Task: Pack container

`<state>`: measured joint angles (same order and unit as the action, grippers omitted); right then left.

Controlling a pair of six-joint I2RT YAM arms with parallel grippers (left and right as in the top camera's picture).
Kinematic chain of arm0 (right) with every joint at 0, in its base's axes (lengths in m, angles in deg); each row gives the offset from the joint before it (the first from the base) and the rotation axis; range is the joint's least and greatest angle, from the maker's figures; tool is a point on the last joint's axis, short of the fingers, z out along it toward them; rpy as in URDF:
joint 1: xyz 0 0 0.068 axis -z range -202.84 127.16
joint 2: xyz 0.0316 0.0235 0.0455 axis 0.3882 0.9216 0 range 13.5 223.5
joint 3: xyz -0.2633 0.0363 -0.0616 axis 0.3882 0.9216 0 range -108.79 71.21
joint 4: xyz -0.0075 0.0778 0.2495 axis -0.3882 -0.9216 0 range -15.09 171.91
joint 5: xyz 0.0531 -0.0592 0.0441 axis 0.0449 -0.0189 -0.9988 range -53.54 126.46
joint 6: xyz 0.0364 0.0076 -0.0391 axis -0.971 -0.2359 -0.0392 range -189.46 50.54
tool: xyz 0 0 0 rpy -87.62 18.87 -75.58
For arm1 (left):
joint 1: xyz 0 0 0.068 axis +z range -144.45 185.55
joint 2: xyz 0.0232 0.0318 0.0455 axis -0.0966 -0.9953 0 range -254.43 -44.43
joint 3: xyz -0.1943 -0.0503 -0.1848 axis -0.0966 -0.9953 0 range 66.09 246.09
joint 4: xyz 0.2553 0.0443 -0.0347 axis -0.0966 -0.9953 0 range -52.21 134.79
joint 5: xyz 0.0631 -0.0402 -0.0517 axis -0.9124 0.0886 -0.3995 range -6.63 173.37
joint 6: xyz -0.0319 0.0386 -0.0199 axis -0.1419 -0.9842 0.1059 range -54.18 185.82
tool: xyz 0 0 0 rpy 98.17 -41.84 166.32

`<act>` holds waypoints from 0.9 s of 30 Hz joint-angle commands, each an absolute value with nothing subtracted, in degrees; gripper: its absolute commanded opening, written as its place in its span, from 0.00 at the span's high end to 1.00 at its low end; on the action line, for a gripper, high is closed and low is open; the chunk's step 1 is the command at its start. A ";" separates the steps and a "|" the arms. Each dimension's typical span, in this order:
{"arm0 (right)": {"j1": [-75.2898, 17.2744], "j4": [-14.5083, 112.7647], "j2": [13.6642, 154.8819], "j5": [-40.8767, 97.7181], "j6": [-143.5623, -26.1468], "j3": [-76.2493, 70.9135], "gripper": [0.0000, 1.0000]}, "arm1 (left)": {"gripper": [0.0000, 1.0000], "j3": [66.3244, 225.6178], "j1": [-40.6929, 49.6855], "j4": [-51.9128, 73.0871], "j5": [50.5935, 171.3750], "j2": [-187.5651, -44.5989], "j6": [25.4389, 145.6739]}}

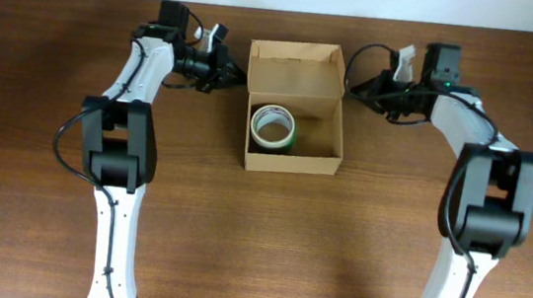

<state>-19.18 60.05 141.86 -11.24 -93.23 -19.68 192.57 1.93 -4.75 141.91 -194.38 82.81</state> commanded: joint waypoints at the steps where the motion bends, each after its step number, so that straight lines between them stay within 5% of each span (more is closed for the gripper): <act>1: -19.34 62.12 145.51 -18.30 -98.36 -19.75 0.96 | 0.98 192.72 0.77 -3.91 144.62 -196.33 84.69; 16: -19.53 77.16 146.88 -32.64 -100.61 -19.77 0.96 | 0.98 192.72 -0.04 6.73 151.11 -196.37 90.68; 27: -19.58 100.20 145.81 -43.13 -114.65 -19.88 0.96 | 0.99 195.56 -0.04 11.80 159.38 -196.35 90.55</act>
<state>-19.18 97.77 147.08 -37.34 -109.14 -19.64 193.12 -0.06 11.36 154.72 -195.87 90.40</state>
